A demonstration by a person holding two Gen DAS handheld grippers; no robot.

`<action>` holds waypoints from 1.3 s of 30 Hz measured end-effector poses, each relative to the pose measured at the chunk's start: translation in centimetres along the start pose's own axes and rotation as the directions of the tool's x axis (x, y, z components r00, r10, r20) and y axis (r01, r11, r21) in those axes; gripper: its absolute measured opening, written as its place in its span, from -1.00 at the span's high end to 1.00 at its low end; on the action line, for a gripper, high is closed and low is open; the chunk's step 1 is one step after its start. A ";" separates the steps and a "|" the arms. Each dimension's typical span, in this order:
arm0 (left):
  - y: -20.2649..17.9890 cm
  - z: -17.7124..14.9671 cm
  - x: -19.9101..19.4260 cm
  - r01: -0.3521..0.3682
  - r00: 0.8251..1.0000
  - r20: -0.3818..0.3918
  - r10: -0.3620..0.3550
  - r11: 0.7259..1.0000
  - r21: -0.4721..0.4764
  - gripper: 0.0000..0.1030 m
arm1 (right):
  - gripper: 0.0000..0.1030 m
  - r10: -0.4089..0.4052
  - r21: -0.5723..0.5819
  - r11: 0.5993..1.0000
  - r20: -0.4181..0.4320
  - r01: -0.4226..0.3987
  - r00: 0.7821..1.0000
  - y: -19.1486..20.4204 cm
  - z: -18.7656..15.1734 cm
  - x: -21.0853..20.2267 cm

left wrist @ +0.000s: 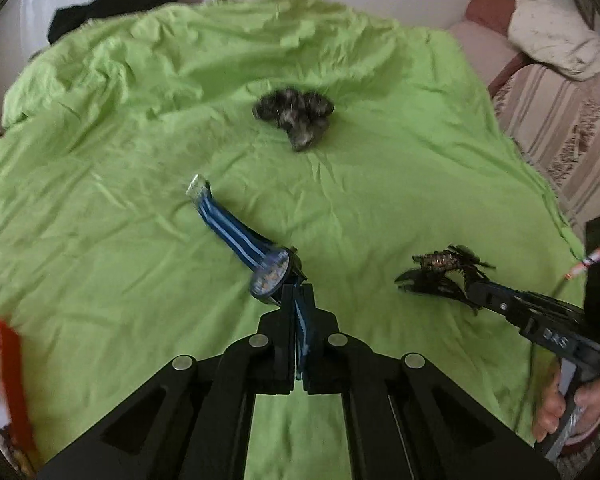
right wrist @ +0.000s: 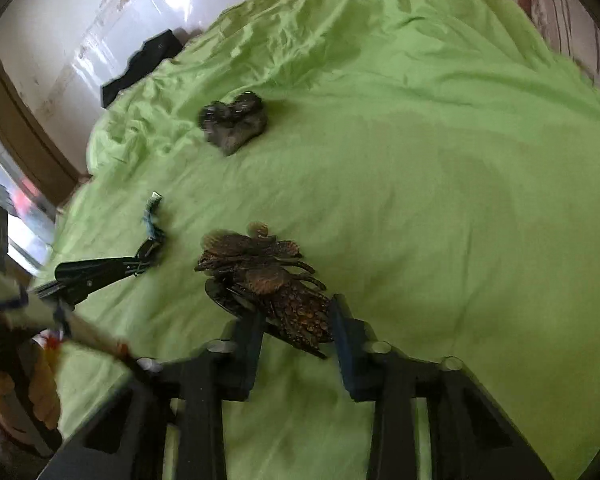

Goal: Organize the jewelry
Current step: 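Lift and carry the watch in left tool while right tool carries the hair clip to tray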

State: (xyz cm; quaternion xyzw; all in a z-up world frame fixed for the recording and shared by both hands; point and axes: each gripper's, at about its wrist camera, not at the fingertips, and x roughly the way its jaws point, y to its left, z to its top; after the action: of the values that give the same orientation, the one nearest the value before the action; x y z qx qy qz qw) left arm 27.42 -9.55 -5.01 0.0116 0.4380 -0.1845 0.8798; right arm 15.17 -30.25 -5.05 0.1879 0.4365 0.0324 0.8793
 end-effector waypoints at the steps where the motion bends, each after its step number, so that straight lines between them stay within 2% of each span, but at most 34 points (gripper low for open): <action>1: 0.1 -0.5 -1.4 0.005 1.000 0.016 -0.005 1.000 0.004 0.97 | 0.70 0.002 0.000 1.000 0.004 -0.002 1.000 0.3 -0.5 -0.7; 9: 1.4 -4.7 -9.9 0.007 0.996 0.090 -0.006 1.000 -0.006 0.97 | 0.91 0.035 -0.013 0.999 -0.002 -0.035 0.999 2.6 -4.4 -5.1; 18: 4.9 -7.7 -20.3 0.005 0.976 0.216 0.012 0.997 -0.076 0.97 | 0.93 0.042 -0.118 0.992 0.022 -0.039 0.999 8.1 -6.9 -8.7; 26: 10.0 -10.3 -28.6 -0.038 0.953 0.291 0.088 0.985 -0.171 0.97 | 0.98 0.088 -0.216 0.974 0.058 -0.074 0.994 13.6 -7.6 -11.5; 32: 13.9 -12.0 -34.0 -0.114 0.922 0.337 0.191 0.965 -0.235 0.97 | 0.95 0.091 -0.274 0.959 0.082 -0.066 0.992 16.8 -7.8 -12.5; 34: 15.1 -12.6 -35.1 -0.135 0.914 0.340 0.222 0.956 -0.261 0.97 | 0.53 0.056 -0.251 0.967 0.048 -0.042 0.997 16.0 -7.9 -11.4; 35: 15.5 -13.0 -35.5 -0.141 0.911 0.342 0.232 0.952 -0.270 0.97 | -0.02 0.026 -0.238 0.971 0.026 -0.019 0.999 15.2 -8.0 -10.6; 36: 15.9 -13.4 -36.0 -0.147 0.908 0.344 0.241 0.949 -0.278 0.97 | -0.24 0.006 -0.227 0.974 0.028 0.001 1.000 14.6 -8.1 -10.3; 39: 17.1 -14.6 -37.2 -0.158 0.901 0.346 0.263 0.940 -0.303 0.97 | -0.25 -0.084 -0.179 0.980 0.036 0.089 0.996 11.6 -8.8 -9.4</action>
State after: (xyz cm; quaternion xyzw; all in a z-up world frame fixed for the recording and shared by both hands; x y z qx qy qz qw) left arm 1.57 20.76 12.36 -0.0958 0.2755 -0.0251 0.9562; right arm 3.77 -18.95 1.41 0.0890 0.4271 0.0309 0.8993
